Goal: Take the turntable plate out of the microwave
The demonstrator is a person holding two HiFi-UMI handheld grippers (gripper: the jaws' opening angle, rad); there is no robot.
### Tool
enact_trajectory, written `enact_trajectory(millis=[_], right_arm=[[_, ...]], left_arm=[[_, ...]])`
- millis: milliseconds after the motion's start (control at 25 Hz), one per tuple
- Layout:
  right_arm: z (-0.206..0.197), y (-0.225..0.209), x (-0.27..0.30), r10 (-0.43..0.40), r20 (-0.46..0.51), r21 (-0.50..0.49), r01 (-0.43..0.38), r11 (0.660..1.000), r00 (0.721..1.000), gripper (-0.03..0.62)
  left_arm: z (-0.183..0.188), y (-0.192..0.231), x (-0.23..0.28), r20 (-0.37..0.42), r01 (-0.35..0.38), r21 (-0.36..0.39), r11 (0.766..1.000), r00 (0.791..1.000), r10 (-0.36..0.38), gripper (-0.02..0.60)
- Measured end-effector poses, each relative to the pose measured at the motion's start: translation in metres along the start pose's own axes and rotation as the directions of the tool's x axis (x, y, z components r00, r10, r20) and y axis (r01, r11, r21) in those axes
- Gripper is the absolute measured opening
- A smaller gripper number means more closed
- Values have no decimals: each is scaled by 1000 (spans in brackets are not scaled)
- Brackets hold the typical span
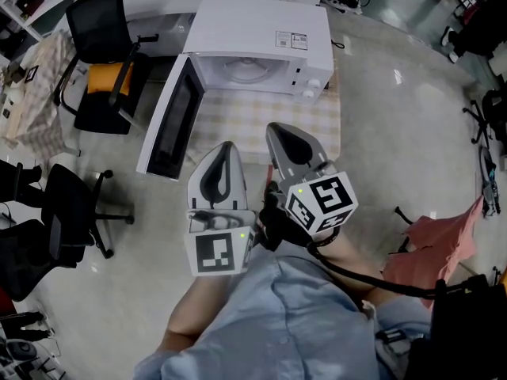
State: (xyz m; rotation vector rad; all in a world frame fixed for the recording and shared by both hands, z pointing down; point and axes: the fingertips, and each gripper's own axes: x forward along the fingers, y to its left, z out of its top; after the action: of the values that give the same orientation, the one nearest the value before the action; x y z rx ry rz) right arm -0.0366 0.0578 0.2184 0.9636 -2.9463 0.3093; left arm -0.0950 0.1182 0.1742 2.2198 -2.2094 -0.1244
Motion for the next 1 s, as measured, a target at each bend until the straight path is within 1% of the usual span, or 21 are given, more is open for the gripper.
enact_trajectory(millis=[160, 400, 720, 1000], right_arm=[[-6, -8, 10, -2, 0, 15, 2, 1000, 1000, 2], [-1, -31, 34, -18, 17, 28, 17, 999, 1000, 2], [-3, -74, 73, -56, 5, 64, 56, 996, 998, 2], [-11, -101, 111, -64, -19, 99, 65, 993, 998, 2]], left_arm=[[-6, 6, 13, 0, -12, 2, 1000, 1000, 12, 6], [-11, 12, 43, -13, -7, 25, 1000, 1000, 7, 6], [-33, 17, 99, -61, 48, 19, 999, 997, -46, 6], [-48, 31, 149, -114, 55, 32, 998, 992, -51, 6]])
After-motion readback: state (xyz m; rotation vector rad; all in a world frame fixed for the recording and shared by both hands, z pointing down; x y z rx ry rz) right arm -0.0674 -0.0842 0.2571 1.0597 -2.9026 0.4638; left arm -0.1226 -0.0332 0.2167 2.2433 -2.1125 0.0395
